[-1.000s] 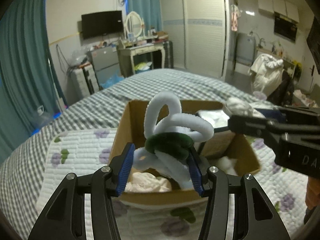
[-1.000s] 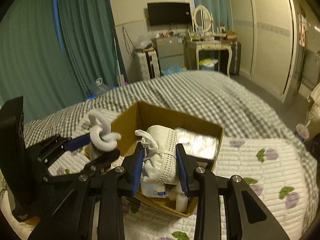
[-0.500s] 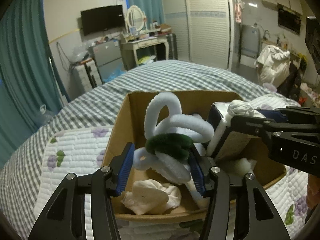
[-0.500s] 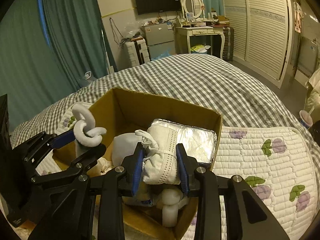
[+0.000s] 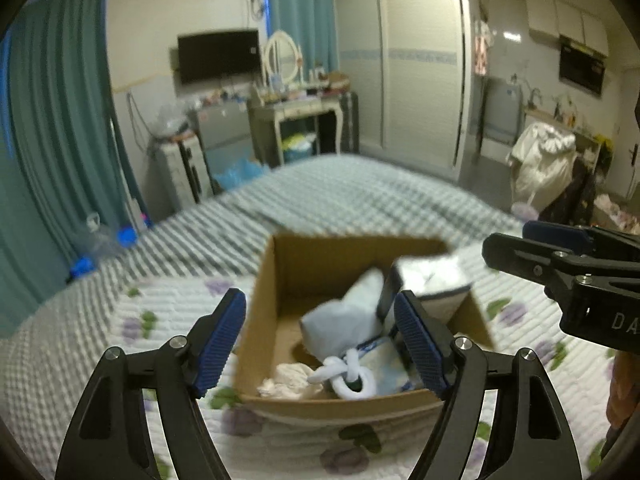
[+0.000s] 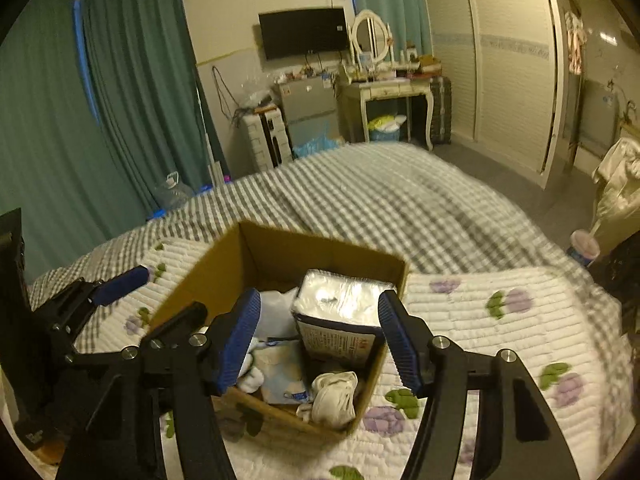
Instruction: Organize soft objects
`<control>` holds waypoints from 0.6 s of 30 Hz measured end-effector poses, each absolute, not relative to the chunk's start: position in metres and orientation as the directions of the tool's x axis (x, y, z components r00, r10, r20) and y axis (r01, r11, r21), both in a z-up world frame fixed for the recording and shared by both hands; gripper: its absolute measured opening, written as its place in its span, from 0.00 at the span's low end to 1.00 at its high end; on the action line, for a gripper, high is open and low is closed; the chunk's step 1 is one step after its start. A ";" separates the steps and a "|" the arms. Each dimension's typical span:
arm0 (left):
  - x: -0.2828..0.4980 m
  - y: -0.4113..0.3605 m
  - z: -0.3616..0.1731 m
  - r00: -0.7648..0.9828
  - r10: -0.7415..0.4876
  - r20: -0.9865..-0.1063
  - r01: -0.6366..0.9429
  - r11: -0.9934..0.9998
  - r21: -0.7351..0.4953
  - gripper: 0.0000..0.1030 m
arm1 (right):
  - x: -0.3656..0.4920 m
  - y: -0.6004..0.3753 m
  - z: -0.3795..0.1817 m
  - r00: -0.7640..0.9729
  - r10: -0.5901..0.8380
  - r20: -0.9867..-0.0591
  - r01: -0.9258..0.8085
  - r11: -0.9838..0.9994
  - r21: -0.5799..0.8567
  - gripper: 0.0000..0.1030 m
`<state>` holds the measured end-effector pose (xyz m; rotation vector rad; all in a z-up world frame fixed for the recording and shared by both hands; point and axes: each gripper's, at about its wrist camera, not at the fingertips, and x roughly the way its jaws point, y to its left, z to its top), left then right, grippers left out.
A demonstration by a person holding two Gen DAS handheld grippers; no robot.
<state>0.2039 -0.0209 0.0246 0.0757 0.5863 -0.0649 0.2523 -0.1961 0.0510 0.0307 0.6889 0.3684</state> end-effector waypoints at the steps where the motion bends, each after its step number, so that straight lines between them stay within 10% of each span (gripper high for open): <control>1: 0.191 -0.021 0.042 0.848 -0.039 -0.529 0.082 0.995 0.057 0.75 | 0.243 -0.197 0.064 0.724 0.336 -0.603 -0.320 0.937 0.138 0.60; 7: 0.120 -0.015 0.123 0.927 -0.030 -0.373 0.060 0.996 0.067 0.77 | 0.172 -0.205 0.154 0.811 0.323 -0.487 -0.322 0.943 0.089 0.60; 9: 0.091 -0.013 0.147 0.949 -0.010 -0.314 0.036 0.996 0.077 0.95 | 0.144 -0.207 0.182 0.838 0.316 -0.444 -0.320 0.945 0.069 0.60; 12: 0.050 -0.009 0.171 0.977 -0.018 -0.214 0.034 0.997 0.072 0.96 | 0.098 -0.210 0.218 0.876 0.304 -0.375 -0.314 0.949 0.037 0.61; 18: -0.010 -0.001 0.190 0.995 -0.025 -0.092 0.034 0.995 0.098 0.97 | 0.021 -0.211 0.253 0.930 0.272 -0.249 -0.283 0.959 -0.006 0.92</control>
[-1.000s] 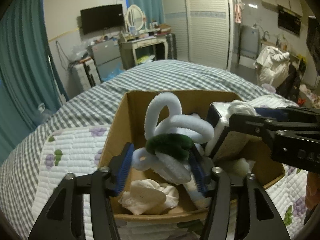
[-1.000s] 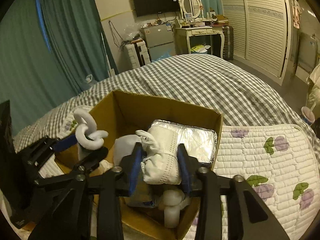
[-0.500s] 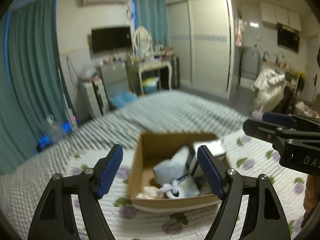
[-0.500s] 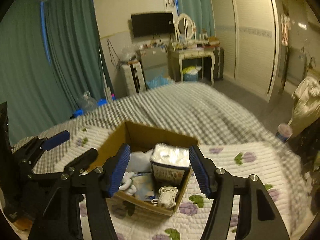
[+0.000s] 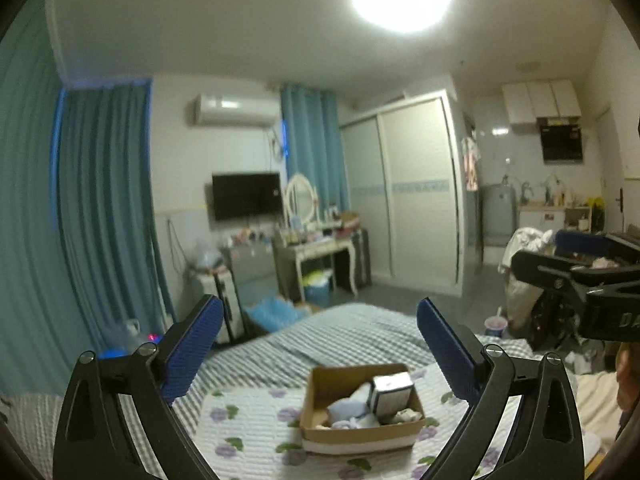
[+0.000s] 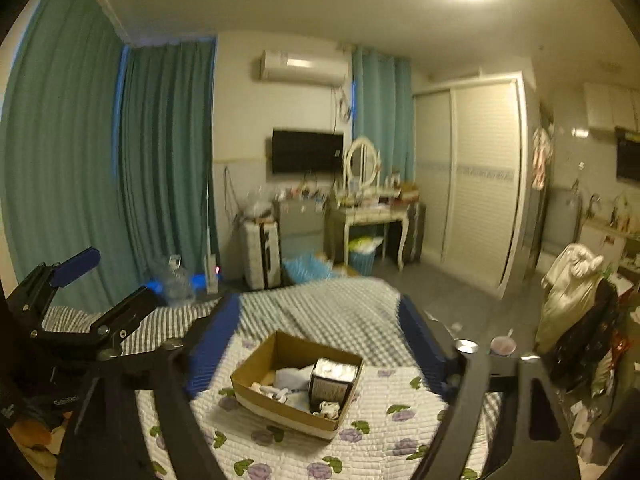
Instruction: Organize soft objects
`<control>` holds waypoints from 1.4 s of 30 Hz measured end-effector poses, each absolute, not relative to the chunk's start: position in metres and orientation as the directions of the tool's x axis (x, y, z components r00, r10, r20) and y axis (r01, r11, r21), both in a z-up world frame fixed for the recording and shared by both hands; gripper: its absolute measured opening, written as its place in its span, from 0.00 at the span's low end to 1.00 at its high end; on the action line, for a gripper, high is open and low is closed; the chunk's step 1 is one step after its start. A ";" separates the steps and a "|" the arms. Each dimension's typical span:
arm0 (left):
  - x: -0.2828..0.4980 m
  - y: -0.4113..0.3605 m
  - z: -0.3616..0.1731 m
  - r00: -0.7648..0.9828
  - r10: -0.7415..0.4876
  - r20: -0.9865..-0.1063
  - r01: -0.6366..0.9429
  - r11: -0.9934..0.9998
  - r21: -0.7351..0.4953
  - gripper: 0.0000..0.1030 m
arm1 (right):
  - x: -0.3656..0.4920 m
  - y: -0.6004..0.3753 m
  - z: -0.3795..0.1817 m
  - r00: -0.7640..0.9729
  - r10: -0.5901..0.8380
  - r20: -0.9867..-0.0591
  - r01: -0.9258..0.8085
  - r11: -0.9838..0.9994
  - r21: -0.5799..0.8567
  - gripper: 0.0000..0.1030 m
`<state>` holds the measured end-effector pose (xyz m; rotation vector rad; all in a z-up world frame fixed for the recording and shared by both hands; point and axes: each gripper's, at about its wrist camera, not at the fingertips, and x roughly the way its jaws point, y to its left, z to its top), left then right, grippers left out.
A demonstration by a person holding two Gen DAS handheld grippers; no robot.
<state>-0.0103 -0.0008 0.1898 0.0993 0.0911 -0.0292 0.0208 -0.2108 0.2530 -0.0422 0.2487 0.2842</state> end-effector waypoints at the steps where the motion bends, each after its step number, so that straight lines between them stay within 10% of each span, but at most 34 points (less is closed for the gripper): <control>1: -0.017 0.000 0.188 0.996 -0.022 -0.083 0.030 0.994 0.103 0.97 | 0.009 -0.210 0.254 0.936 0.268 -0.227 -0.276 0.961 -0.006 0.94; 15: -0.028 0.039 0.112 0.992 0.024 -0.127 -0.024 1.000 -0.001 0.97 | -0.038 -0.200 0.174 0.959 0.242 -0.148 -0.233 0.970 0.076 1.00; 29: -0.008 0.039 0.033 0.965 0.045 -0.260 -0.035 0.998 0.043 0.97 | 0.020 -0.190 0.041 0.932 0.172 -0.320 -0.154 0.985 0.082 1.00; 42: -0.005 0.043 0.027 0.960 0.020 -0.279 -0.013 1.000 0.026 0.97 | 0.018 -0.184 0.036 0.927 0.176 -0.332 -0.159 0.984 0.077 1.00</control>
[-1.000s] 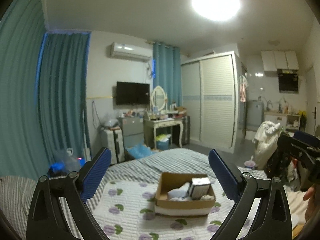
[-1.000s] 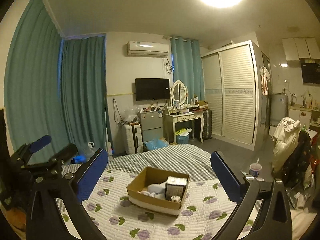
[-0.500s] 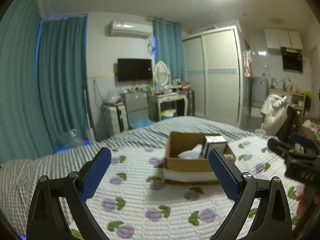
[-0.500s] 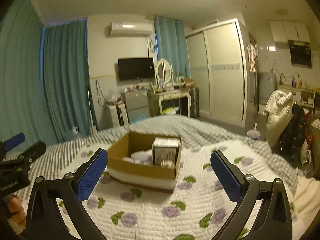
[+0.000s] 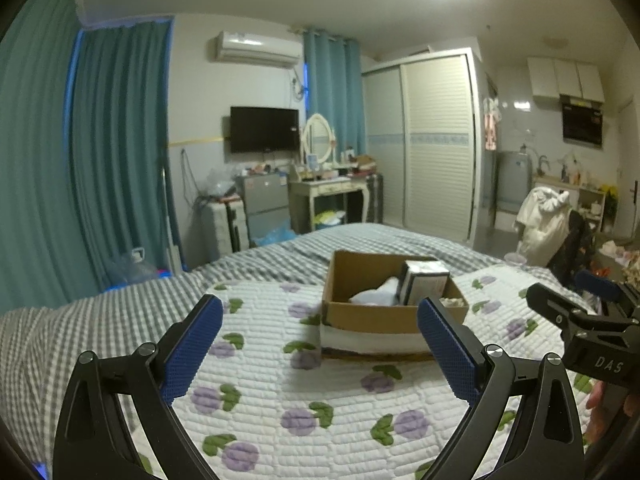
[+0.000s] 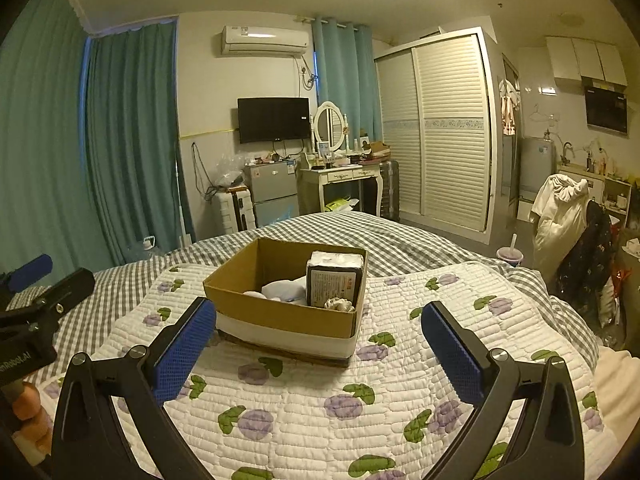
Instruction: Organize soft objects
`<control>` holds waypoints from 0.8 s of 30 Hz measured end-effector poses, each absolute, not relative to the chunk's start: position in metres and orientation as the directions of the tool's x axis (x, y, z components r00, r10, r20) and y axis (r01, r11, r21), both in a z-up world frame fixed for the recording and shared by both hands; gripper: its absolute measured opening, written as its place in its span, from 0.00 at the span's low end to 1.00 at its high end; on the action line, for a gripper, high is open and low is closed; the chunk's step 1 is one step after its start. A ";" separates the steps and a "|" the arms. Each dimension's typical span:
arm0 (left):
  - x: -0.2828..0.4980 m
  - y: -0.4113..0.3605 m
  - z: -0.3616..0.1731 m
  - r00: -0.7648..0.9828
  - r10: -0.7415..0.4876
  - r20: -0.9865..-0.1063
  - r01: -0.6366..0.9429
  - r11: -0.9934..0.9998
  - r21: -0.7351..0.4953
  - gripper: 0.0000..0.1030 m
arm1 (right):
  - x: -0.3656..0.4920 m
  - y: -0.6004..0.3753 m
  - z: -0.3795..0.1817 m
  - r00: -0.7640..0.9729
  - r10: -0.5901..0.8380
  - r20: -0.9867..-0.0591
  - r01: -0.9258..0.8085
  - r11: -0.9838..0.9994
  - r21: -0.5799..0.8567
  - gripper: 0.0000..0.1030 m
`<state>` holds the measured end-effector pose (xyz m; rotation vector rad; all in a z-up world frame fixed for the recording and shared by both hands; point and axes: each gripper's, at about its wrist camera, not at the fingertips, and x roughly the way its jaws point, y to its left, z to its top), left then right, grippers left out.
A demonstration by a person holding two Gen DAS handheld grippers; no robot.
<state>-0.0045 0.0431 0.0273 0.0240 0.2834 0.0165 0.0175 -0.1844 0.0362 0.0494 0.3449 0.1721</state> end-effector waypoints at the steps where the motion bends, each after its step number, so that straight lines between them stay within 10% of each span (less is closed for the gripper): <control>1: -0.004 0.043 0.026 0.960 0.015 -0.279 -0.009 1.000 0.024 0.97 | 0.017 -0.185 0.037 0.929 0.174 -0.326 -0.157 0.985 0.077 1.00; 24: -0.004 0.042 0.021 0.957 0.008 -0.290 -0.004 1.000 0.014 0.97 | 0.013 -0.183 0.040 0.938 0.155 -0.310 -0.150 0.988 0.041 1.00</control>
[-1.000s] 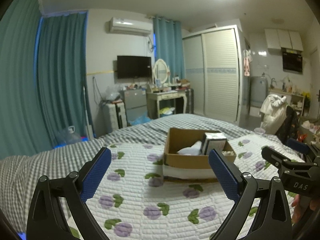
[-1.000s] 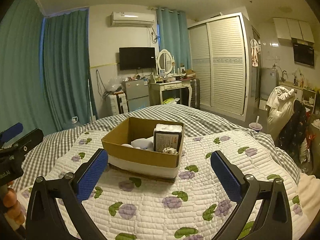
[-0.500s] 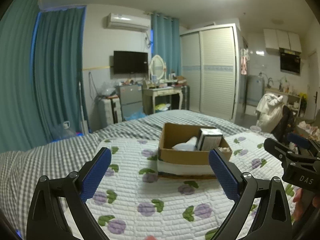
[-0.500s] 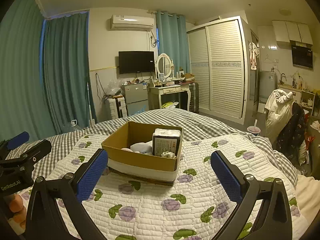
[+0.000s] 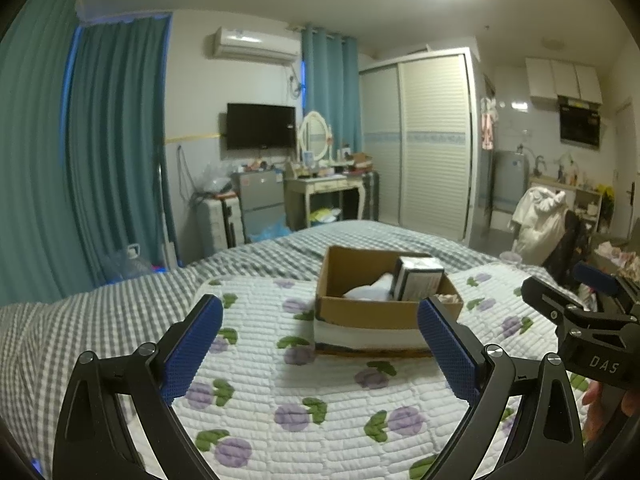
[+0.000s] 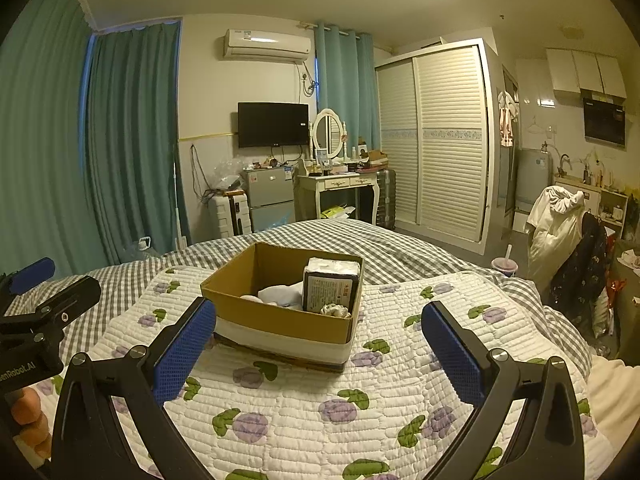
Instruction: Organize soft objects
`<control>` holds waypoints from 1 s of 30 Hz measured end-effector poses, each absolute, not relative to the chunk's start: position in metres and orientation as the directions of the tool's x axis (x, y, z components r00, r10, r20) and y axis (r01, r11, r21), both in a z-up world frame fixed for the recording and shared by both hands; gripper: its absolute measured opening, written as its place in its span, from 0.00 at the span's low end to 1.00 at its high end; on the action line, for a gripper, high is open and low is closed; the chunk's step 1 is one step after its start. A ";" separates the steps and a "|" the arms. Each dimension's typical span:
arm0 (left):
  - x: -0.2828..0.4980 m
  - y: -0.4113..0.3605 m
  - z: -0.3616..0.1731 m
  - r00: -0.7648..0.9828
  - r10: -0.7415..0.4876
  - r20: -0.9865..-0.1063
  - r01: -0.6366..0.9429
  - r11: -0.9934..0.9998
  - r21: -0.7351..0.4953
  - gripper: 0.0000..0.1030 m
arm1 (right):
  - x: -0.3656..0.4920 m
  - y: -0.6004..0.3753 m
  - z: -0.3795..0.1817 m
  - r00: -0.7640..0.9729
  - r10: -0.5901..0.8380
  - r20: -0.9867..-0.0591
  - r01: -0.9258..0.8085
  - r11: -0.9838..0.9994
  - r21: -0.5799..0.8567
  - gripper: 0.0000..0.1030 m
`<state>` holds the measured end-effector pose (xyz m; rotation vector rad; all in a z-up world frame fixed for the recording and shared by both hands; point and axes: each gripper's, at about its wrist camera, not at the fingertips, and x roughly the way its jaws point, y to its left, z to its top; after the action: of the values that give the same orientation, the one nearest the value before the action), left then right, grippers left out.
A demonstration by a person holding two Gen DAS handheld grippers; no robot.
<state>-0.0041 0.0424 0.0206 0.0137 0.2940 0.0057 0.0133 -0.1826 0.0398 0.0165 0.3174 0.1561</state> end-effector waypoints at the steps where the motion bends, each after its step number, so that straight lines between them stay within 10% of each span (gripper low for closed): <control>1: -0.004 0.043 0.021 0.957 0.009 -0.290 -0.005 1.000 0.014 0.97 | 0.013 -0.183 0.040 0.939 0.154 -0.309 -0.149 0.988 0.038 1.00; 30: -0.004 0.047 0.021 0.953 0.008 -0.304 -0.004 1.000 0.012 0.97 | 0.018 -0.182 0.034 0.932 0.153 -0.329 -0.143 0.988 0.053 1.00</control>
<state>-0.0039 0.0470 0.0207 0.0116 0.3089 0.0061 0.0181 -0.1820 0.0344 0.0280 0.3388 0.1514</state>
